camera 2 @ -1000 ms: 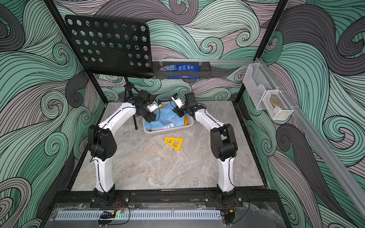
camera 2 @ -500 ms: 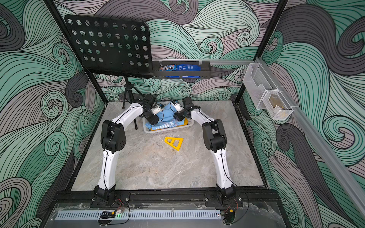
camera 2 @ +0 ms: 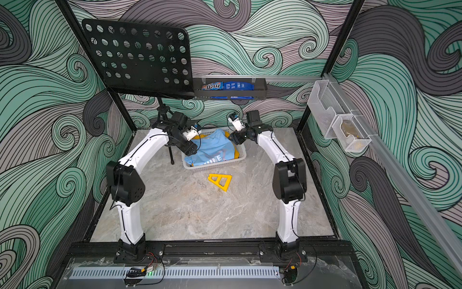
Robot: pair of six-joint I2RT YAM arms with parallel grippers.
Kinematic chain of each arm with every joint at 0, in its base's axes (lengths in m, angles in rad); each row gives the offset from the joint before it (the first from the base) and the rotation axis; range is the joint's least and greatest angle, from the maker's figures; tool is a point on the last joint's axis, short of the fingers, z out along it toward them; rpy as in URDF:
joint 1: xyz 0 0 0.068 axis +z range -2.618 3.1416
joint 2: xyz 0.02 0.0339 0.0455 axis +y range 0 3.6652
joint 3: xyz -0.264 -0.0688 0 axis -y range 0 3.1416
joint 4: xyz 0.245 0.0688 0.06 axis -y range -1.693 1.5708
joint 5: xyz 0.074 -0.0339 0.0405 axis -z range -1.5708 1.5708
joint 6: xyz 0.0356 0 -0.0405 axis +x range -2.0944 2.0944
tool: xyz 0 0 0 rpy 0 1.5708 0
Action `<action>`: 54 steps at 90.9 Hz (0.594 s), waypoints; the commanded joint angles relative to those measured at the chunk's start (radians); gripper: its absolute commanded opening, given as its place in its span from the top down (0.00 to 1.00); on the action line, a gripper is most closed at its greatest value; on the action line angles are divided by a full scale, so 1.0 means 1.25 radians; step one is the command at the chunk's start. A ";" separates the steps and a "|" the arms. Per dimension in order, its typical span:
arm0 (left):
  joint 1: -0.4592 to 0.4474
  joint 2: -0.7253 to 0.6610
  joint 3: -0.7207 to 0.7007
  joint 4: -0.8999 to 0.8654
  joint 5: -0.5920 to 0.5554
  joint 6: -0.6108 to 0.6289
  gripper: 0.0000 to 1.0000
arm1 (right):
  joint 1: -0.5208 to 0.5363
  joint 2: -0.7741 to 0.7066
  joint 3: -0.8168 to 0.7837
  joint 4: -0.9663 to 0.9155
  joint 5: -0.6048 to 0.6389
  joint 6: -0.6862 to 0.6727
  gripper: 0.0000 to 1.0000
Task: Put the folded t-shirts into the basket
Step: Place the T-shirt in the bin, then reset both arms
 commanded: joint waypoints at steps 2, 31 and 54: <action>0.021 -0.134 -0.101 0.046 0.003 0.005 0.18 | -0.038 -0.126 -0.109 0.021 0.018 -0.022 0.23; 0.127 -0.558 -0.567 0.375 -0.085 0.003 0.01 | -0.208 -0.519 -0.555 0.340 0.119 0.024 0.01; 0.254 -0.766 -0.921 0.694 -0.176 -0.151 0.01 | -0.313 -0.669 -0.820 0.558 0.128 0.147 0.01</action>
